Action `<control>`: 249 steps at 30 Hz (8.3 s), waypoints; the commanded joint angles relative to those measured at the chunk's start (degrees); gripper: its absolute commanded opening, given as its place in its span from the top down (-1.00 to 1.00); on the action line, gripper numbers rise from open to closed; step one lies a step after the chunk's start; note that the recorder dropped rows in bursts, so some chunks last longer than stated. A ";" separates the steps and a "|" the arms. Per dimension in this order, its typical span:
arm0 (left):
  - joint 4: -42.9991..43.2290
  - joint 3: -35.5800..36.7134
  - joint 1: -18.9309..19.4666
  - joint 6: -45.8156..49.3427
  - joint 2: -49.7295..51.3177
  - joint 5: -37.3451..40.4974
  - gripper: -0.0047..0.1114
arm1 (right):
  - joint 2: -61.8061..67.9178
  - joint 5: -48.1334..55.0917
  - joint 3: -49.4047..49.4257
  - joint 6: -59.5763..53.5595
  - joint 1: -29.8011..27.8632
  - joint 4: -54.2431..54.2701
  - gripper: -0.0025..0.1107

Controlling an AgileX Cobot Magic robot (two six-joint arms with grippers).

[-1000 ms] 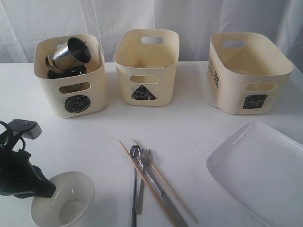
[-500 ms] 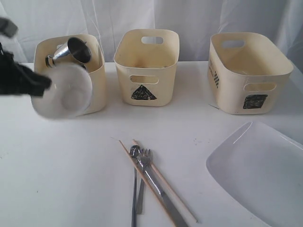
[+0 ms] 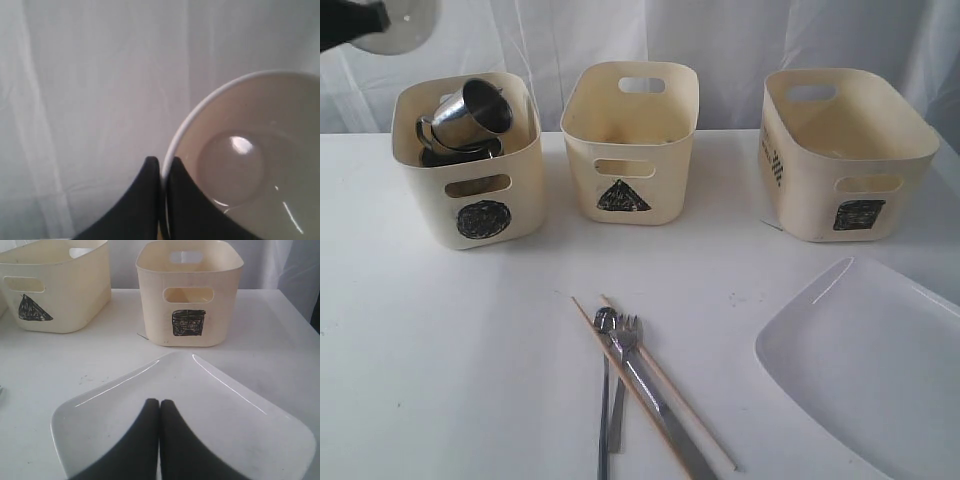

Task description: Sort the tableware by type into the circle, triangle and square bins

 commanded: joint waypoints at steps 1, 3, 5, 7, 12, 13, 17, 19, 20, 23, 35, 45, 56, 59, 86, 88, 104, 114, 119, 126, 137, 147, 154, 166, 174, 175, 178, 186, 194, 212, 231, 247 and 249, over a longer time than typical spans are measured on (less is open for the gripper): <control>16.94 -7.22 -0.12 -3.76 11.83 2.54 0.92 | -0.12 -0.84 0.11 -0.04 0.16 -0.04 0.96; 17.61 -8.75 -0.12 -4.28 15.41 5.90 0.92 | -0.12 -0.84 0.11 -0.04 0.16 -0.04 0.96; 17.72 -8.75 -0.12 -8.21 16.54 6.16 0.92 | -0.12 -0.84 0.11 -0.04 0.16 -0.04 0.96; 17.72 -8.85 -0.12 -8.33 16.54 6.16 0.92 | -0.12 -0.84 0.11 -0.04 0.16 -0.04 0.96; 17.83 -8.84 -0.12 -9.49 16.54 5.93 0.54 | -0.12 -0.76 0.11 -0.03 0.16 -0.04 0.96; 17.83 -8.84 -0.12 -10.94 16.14 5.94 0.37 | -0.12 -0.76 0.11 -0.03 0.16 -0.04 0.96; 18.68 -8.84 -0.12 -14.75 14.03 6.58 0.05 | -0.12 -0.76 0.11 -0.03 0.16 -0.04 0.96; 19.13 -8.84 -0.12 -14.85 12.27 8.19 -0.03 | -0.12 -0.76 0.11 -0.03 0.16 -0.04 0.96; 19.24 -8.84 -0.12 -14.85 11.44 9.27 -0.05 | -0.12 -0.76 0.11 -0.03 0.16 -0.04 0.96; 19.66 -8.84 -0.12 -15.63 7.88 15.65 -0.05 | -0.12 -0.76 0.11 -0.03 0.16 -0.04 0.96; 19.22 -5.75 -0.12 -17.87 -6.63 78.98 0.34 | -0.12 -0.76 0.11 -0.03 0.16 -0.04 0.96; 13.11 7.33 -0.12 -17.00 -19.05 79.30 0.92 | -0.12 -0.76 0.11 -0.03 0.16 -0.04 0.96; 3.84 9.71 -0.12 -11.06 -37.61 74.87 0.92 | -0.12 -0.84 0.11 -0.03 0.16 -0.04 0.96; 2.63 9.71 -0.12 -6.97 -44.33 73.31 0.92 | -0.12 -0.84 0.11 -0.03 0.16 -0.04 0.96; -24.99 32.65 -0.12 20.29 -66.32 70.04 0.92 | -0.12 -0.84 0.11 -0.03 0.16 -0.04 0.96; -24.88 33.96 -0.12 20.29 -66.32 69.90 0.92 | -0.12 -0.84 0.11 -0.03 0.16 -0.04 0.96; -19.62 49.17 -0.12 27.48 -66.93 47.51 0.92 | -0.12 -0.84 0.11 -0.03 0.16 -0.04 0.96; -26.22 54.64 14.28 27.71 -79.05 58.23 0.92 | -0.12 -0.84 0.11 -0.03 0.16 -0.04 0.96; -26.22 58.49 16.50 26.89 -87.49 60.43 0.92 | -0.12 -0.84 0.11 -0.03 0.16 -0.04 0.96; -28.96 60.19 16.50 24.95 -89.44 62.31 0.92 | -0.12 -0.84 0.11 -0.03 0.16 -0.04 0.96; -25.89 60.19 16.50 18.52 -89.44 62.55 0.92 | -0.12 -0.84 0.11 -0.03 0.16 -0.04 0.96; 5.50 60.19 15.82 1.00 -89.44 60.79 0.92 | -0.12 -0.84 0.11 -0.03 0.16 -0.04 0.96; 5.50 60.19 13.58 -5.39 -89.44 60.92 0.92 | -0.12 -0.84 0.11 -0.03 0.16 -0.04 0.96; 5.50 60.19 13.58 -5.05 -89.44 60.33 0.92 | -0.12 -0.84 0.11 -0.03 0.16 -0.04 0.96; 5.50 60.19 13.58 -5.05 -89.44 60.33 0.92 | -0.12 -0.84 0.11 -0.03 0.16 -0.04 0.96; 5.50 60.19 13.58 -5.05 -89.44 60.33 0.92 | -0.12 -0.84 0.11 -0.03 0.16 -0.04 0.96; 5.50 60.19 13.58 -5.05 -89.44 60.33 0.92 | -0.12 -0.82 0.11 -0.17 0.16 -0.14 0.96; 5.50 60.19 13.58 -5.05 -89.44 60.33 0.92 | -0.12 -10.55 0.11 -8.24 0.16 -2.71 0.96; 5.50 60.19 13.58 -5.05 -89.44 60.33 0.92 | -0.12 -39.48 0.11 1.13 0.16 26.54 0.96; 5.50 60.19 13.58 -5.05 -89.44 60.33 0.92 | 25.83 -37.88 -29.27 31.80 0.16 -19.62 0.96; 5.50 60.19 13.58 -5.05 -89.44 60.33 0.92 | 62.70 9.08 -39.13 5.50 3.54 -11.54 0.96; 5.50 60.19 13.58 -5.06 -89.44 60.33 0.92 | 85.88 16.80 -50.76 -14.78 36.20 21.33 0.96; 5.50 60.19 13.58 -5.06 -89.44 60.33 0.92 | 87.81 15.07 -52.17 -14.78 38.21 21.33 0.96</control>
